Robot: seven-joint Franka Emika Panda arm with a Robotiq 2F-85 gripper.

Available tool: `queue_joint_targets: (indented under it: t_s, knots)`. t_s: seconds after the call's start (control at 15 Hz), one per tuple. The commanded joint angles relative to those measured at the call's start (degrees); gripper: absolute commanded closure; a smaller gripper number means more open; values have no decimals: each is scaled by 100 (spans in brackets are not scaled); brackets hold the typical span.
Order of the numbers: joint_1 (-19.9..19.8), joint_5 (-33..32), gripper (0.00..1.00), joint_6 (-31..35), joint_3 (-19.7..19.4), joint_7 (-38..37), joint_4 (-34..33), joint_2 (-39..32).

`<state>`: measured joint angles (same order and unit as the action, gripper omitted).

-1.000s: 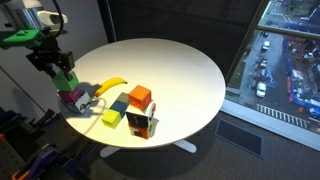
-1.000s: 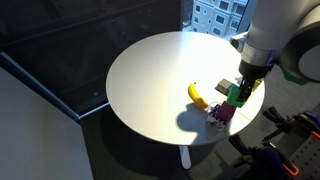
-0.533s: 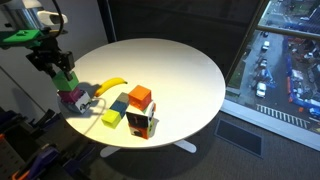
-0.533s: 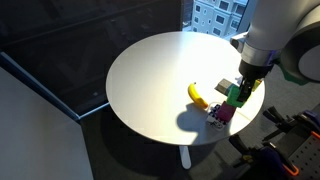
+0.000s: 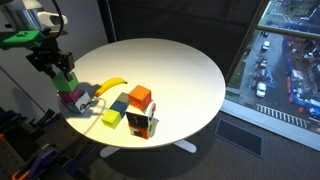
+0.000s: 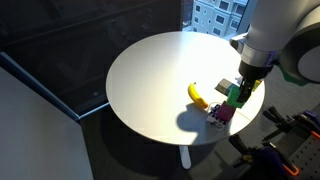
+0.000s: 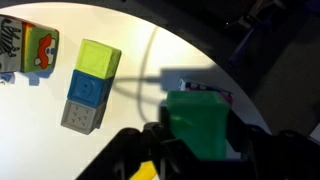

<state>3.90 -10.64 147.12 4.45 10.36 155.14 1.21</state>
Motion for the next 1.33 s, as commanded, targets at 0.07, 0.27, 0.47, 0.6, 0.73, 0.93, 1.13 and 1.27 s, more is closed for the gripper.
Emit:
queue_joint_targets:
  t_s: [0.07, 0.27, 0.47, 0.6, 0.73, 0.93, 1.13, 1.27]
  knots:
    - [75, 114, 70, -101, 42, 24, 10, 91]
    - [111, 85, 70, -118, 63, -50, 2, 93]
    - [131, 68, 70, -154, 76, -148, -35, 66]
    - [131, 37, 70, -150, 81, -226, -48, 47]
    - [136, 39, 70, -161, 91, -296, -70, 20]
    - [155, -2, 70, -136, 117, -435, -73, 2]
    - [194, 58, 70, -117, 159, -477, -68, -5]
    - [216, 66, 70, -116, 186, -538, -76, -30]
